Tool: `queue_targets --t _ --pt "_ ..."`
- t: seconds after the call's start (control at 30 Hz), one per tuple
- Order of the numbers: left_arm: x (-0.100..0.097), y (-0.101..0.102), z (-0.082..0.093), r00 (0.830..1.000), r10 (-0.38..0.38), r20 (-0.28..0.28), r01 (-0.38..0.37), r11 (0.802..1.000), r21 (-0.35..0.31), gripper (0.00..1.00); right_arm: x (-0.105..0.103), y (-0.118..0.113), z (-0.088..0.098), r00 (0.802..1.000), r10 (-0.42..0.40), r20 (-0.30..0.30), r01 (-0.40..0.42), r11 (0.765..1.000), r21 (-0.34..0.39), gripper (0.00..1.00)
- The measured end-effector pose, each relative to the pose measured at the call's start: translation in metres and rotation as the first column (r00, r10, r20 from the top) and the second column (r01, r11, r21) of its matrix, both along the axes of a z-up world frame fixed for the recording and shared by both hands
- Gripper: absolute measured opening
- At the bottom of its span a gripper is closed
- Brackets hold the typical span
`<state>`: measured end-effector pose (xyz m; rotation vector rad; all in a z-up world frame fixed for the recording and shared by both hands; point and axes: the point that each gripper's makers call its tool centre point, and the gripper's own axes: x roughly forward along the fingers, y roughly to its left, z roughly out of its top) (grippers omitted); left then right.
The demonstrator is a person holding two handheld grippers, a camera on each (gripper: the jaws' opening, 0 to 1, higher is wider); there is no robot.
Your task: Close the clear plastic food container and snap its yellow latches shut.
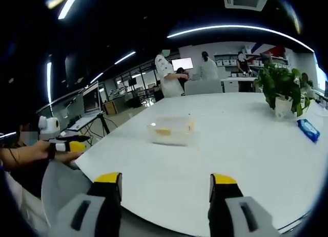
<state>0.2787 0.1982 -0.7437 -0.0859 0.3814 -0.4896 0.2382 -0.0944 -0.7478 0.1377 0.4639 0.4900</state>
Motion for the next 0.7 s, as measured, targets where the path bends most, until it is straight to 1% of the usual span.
queue_targets --t 0.17,0.37,0.5,0.7 --pt "-0.003 0.001 -0.001 1.0 -0.001 -0.012 0.001 1.0 -0.007 0.79 -0.003 0.003 0.001 1.0 0.0 -0.005 0.0 1.0 0.011 0.68" --pt "-0.004 0.003 -0.001 1.0 -0.001 -0.008 0.001 1.0 -0.016 0.78 -0.006 0.009 0.0 1.0 0.011 -0.01 -0.011 1.0 0.003 0.67" --pt "-0.004 0.005 0.001 1.0 -0.001 0.003 0.001 1.0 -0.013 0.74 -0.007 0.012 -0.001 1.0 0.012 -0.012 -0.012 1.0 0.003 0.67" --pt "-0.003 0.005 0.001 1.0 -0.006 0.004 0.006 0.999 -0.031 0.75 -0.008 0.016 0.0 1.0 0.013 -0.012 -0.013 1.0 0.0 0.67"
